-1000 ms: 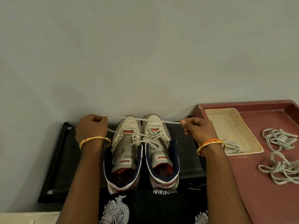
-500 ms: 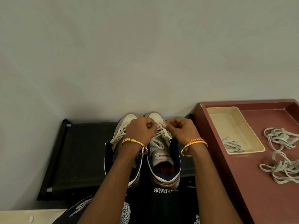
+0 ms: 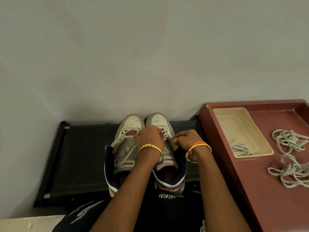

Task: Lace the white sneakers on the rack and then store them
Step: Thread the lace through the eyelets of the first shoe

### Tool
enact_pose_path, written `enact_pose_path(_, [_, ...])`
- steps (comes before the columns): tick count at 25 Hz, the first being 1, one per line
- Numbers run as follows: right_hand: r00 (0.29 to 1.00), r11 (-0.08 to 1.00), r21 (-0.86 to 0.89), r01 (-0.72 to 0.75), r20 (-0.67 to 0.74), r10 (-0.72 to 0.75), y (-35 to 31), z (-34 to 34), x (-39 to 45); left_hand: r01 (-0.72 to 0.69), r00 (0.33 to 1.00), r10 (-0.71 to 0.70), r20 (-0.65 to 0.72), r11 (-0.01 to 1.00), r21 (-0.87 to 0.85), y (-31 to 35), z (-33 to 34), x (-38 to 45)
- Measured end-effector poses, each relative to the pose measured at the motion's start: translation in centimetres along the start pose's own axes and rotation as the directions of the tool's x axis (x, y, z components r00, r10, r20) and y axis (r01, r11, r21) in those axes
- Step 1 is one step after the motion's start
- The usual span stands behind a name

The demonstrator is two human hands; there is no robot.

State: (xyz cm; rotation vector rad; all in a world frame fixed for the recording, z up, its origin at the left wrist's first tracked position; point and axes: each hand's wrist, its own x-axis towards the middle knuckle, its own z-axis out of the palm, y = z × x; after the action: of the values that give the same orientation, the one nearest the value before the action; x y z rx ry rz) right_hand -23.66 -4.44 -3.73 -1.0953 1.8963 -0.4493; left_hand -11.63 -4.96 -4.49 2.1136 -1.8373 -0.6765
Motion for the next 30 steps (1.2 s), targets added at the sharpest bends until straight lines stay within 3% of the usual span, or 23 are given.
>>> enact_pose_path(2, [0.998,0.995,0.081,-0.057,0.032,0.055,-0.1,-0.4,0.0,-0.007,1.0,0.007,-0.002,1.0,0.015,0.0,0.1,0.1])
enact_pose_path(7, [0.99,0.99,0.085,-0.113,0.089,0.106,-0.6,-0.7,0.2,-0.057,0.998,0.057,0.009,0.996,0.07,0.0,0.7,0.4])
enact_pose_path(12, [0.989,0.997,-0.016,-0.071,0.125,0.072,-0.3,-1.1,0.5,-0.094,0.995,0.093,0.038,0.995,0.039,0.5,1.0,0.7])
enact_pose_path(20, [0.989,0.995,0.052,-0.086,0.125,0.079,0.3,-1.1,1.1,-0.093,0.995,0.091,0.034,0.994,0.055,0.6,1.3,0.8])
enact_pose_path(24, [0.976,0.971,0.171,-0.167,0.169,0.138,0.8,-0.9,1.8,-0.078,0.996,0.079,0.04,0.997,-0.024,0.7,1.3,0.8])
enact_pose_path(30, [0.919,0.832,0.428,-0.352,0.329,0.22,1.6,-0.7,2.7,-0.011,0.998,0.019,0.052,0.988,-0.157,0.6,1.2,1.1])
